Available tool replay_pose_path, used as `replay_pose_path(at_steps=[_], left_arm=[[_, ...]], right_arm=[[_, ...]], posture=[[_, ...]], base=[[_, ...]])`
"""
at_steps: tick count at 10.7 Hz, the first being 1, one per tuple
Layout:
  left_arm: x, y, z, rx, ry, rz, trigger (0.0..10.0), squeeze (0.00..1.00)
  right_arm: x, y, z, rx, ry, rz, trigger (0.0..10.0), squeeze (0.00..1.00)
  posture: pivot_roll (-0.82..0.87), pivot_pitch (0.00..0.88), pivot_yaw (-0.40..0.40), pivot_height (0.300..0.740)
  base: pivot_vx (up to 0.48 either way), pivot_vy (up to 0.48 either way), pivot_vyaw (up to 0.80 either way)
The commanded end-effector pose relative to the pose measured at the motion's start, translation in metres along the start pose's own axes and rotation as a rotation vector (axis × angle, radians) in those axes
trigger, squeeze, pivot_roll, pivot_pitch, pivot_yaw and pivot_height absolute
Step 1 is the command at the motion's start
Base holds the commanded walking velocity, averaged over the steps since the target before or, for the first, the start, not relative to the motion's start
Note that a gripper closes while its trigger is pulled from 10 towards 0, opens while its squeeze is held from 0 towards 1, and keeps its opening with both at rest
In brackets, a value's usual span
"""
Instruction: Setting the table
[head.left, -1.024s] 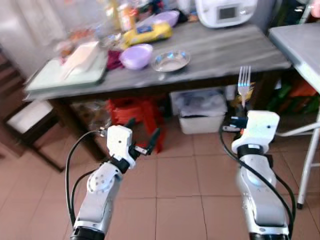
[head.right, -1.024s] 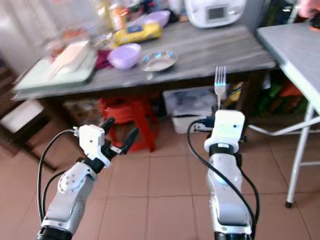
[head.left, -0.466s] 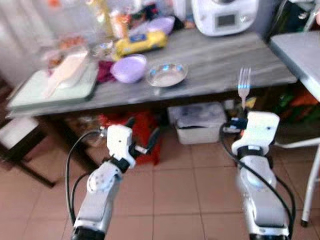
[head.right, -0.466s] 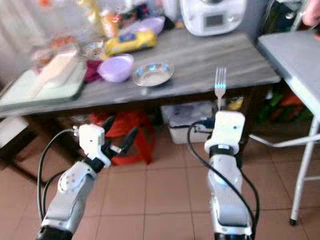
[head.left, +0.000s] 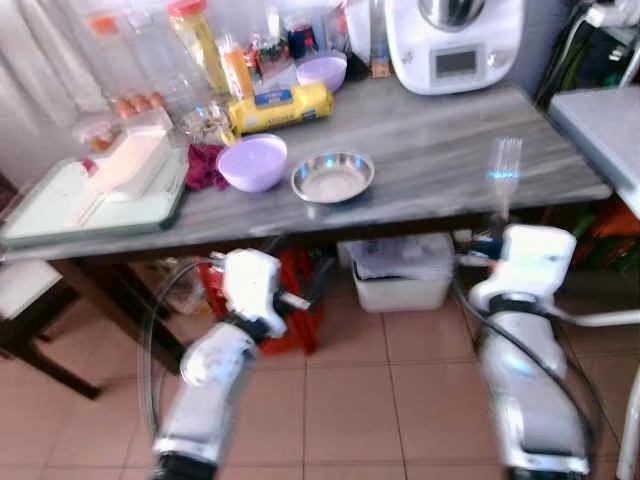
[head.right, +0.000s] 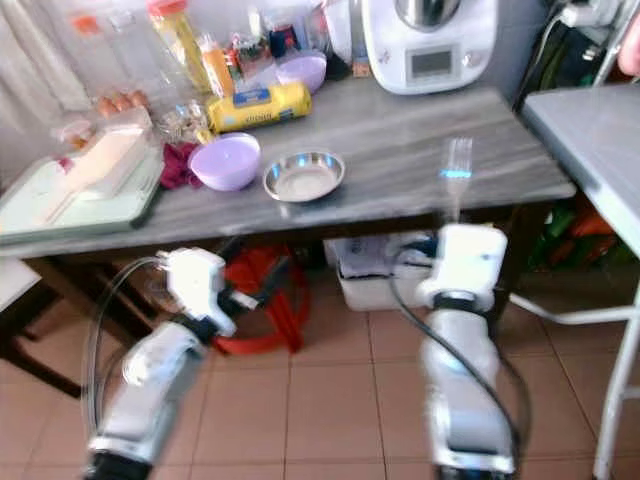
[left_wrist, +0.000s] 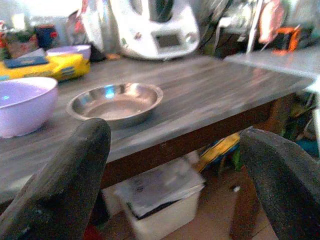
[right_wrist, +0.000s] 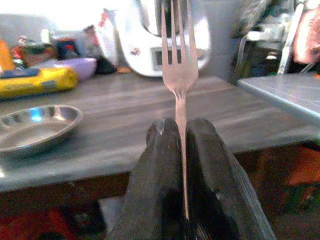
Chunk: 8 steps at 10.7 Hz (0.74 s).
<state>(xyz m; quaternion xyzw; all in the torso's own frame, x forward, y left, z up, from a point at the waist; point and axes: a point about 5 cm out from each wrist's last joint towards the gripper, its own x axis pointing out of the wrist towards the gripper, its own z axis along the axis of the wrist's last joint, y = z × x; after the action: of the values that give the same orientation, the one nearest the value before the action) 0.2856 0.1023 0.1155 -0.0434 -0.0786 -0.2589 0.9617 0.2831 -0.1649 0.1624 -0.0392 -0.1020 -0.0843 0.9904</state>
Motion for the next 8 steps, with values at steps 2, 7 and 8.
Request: replay_pose_path(at_steps=[2, 7, 8], left_arm=[[0.0017, 0.0, 0.002, 0.003, -0.005, -0.006, 10.0, 0.0], [0.0021, 0.0001, 0.0023, 0.006, -0.004, -0.012, 10.0, 0.0], [0.002, -0.0002, 0.0023, 0.008, -0.004, -0.012, 10.0, 0.0]], right_arm=[[0.0012, -0.0031, 0.0024, 0.001, -0.013, -0.009, 10.0, 0.0], [0.0014, -0.0016, 0.002, -0.002, -0.011, -0.006, 10.0, 0.0], [0.0013, -0.0015, 0.0017, -0.002, -0.011, -0.006, 10.0, 0.0]], posture=[[-0.1, 0.085, 0.152, 0.74], [-0.1, 0.084, 0.155, 0.74], [-0.1, 0.084, 0.156, 0.74]], base=[[0.358, 0.0, 0.0], [0.358, 0.0, 0.0], [0.356, 0.0, 0.0]])
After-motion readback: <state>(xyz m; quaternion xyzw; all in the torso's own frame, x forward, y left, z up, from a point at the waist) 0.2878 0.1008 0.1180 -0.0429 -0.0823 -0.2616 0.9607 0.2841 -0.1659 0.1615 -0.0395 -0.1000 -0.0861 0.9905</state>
